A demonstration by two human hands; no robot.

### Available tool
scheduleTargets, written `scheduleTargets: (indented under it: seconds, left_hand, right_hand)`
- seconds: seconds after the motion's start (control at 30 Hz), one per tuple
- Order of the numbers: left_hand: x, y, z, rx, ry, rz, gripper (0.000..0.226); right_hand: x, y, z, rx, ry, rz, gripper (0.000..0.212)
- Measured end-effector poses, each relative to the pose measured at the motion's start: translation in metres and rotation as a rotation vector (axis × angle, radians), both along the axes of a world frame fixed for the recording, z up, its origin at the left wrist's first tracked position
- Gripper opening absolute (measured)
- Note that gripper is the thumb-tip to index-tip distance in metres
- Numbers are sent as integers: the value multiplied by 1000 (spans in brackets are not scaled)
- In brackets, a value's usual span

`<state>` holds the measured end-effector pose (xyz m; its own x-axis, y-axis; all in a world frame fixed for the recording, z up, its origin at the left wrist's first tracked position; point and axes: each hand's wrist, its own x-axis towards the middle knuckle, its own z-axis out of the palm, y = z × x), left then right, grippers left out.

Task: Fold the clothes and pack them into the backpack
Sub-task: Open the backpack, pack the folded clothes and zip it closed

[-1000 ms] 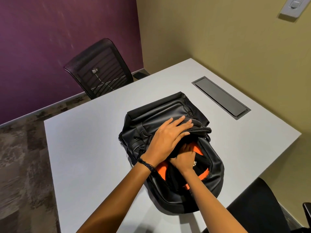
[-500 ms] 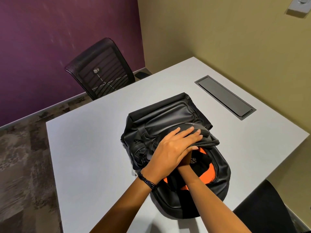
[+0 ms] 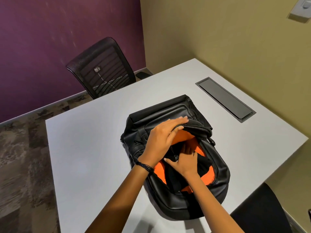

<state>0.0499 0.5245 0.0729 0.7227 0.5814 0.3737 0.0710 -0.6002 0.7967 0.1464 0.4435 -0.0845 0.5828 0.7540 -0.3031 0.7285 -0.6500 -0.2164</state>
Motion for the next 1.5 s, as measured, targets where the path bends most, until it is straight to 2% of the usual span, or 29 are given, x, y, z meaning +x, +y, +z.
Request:
scheduleTargets:
  seconds: [0.1, 0.23, 0.27, 0.37, 0.53, 0.6, 0.73, 0.83, 0.87, 0.93, 1.03, 1.13, 1.2, 1.23, 1.3, 1.5]
  left_hand:
    - [2, 7, 0, -23, 14, 18, 34]
    - [7, 11, -2, -27, 47, 29, 37]
    - [8, 12, -2, -33, 50, 35, 37]
    - [12, 15, -1, -49, 64, 54, 37]
    - [13, 25, 2, -63, 97, 83, 39]
    - [14, 27, 3, -76, 95, 84, 36]
    - [14, 24, 3, -64, 83, 69, 31]
    - [12, 18, 0, -45, 67, 39, 37]
    - [11, 16, 0, -37, 70, 26, 38]
    - [10, 12, -2, -15, 82, 3, 38]
    - [8, 11, -2, -25, 79, -3, 36]
    - [8, 14, -2, -66, 73, 24, 37]
    - [11, 16, -2, -96, 72, 42, 39]
    - [12, 18, -2, -107, 72, 50, 40]
    - [13, 20, -1, -117, 67, 66, 39]
    - [16, 25, -4, -127, 68, 97, 34]
  right_hand:
    - [13, -17, 1, 159, -46, 48, 93]
    - [27, -42, -4, 491, -15, 58, 41]
    - [29, -45, -5, 551, -6, 114, 36]
    - [33, -47, -12, 592, 69, 316, 57]
    - [47, -37, -21, 330, 103, 485, 85]
    - [54, -33, -25, 280, 57, 504, 82]
    - [70, -35, -29, 267, -13, 479, 45]
    - [85, -43, -33, 161, 92, 332, 106]
    - [90, -44, -34, 118, 133, 293, 107]
    - [93, -41, -33, 92, 186, 227, 88]
    - [90, -36, -34, 165, 245, 168, 70]
    - [83, -37, -42, 283, 280, 118, 48]
    - [77, -38, -39, 434, 341, 6, 34]
    - [73, -39, -35, 520, 350, -62, 31]
    - [63, -42, -24, 633, 313, -111, 37]
    - [19, -50, -25, 560, 247, 350, 38]
